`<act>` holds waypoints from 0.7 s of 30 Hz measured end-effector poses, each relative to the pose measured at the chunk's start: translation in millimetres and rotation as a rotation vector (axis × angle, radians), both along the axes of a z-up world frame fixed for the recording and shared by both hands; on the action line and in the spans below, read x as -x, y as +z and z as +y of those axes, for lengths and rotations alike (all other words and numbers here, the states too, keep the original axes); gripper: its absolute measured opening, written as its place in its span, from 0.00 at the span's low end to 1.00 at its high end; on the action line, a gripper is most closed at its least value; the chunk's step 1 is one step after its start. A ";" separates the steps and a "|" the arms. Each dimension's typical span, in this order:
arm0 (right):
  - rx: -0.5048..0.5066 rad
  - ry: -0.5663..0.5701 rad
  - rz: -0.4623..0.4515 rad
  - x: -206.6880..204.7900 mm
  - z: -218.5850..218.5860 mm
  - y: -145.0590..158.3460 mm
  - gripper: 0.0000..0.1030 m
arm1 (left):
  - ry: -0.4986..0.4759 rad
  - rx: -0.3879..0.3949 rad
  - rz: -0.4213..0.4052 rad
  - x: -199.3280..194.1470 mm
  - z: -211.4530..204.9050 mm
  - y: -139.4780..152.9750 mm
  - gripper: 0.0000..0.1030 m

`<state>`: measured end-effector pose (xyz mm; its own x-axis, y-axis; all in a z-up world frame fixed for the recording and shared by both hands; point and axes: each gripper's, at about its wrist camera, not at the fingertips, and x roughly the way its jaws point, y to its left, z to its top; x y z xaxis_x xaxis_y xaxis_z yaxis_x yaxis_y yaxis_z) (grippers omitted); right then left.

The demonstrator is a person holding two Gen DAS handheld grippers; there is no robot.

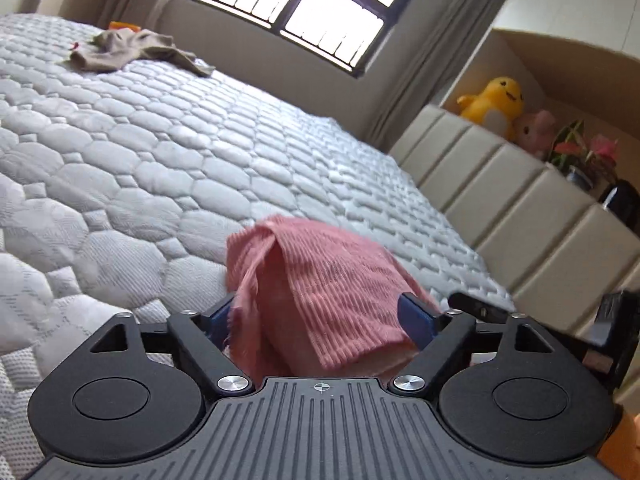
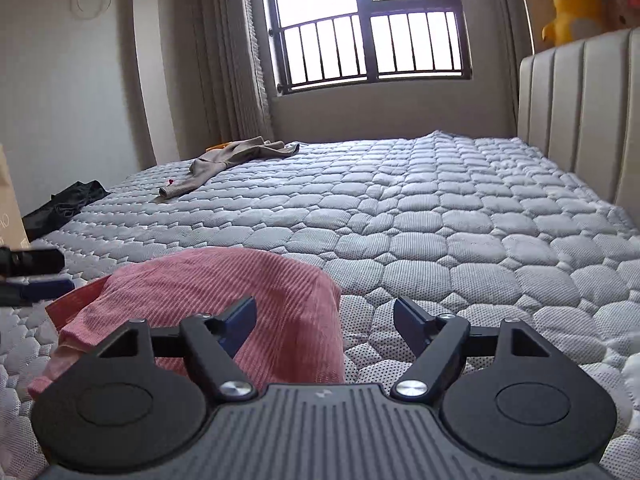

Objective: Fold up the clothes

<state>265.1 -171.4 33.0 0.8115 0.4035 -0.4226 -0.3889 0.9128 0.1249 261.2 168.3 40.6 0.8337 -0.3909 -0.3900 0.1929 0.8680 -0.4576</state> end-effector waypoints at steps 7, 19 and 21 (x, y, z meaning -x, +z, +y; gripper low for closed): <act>0.056 0.342 0.047 25.6 85.0 -2.9 0.81 | -0.134 -0.001 -0.082 -19.5 -14.1 25.2 0.92; 0.149 0.385 -0.022 41.4 94.6 3.1 1.00 | 0.061 -0.036 0.107 -20.0 22.8 -29.1 0.92; 0.141 0.316 0.008 31.7 81.0 6.8 1.00 | 0.065 -0.053 0.092 -12.9 21.7 -28.8 0.92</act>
<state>233.4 -90.4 39.9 0.6523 0.5716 -0.4978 -0.6547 0.7558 0.0101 274.2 190.0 11.8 0.8162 -0.3139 -0.4851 0.0943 0.9007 -0.4242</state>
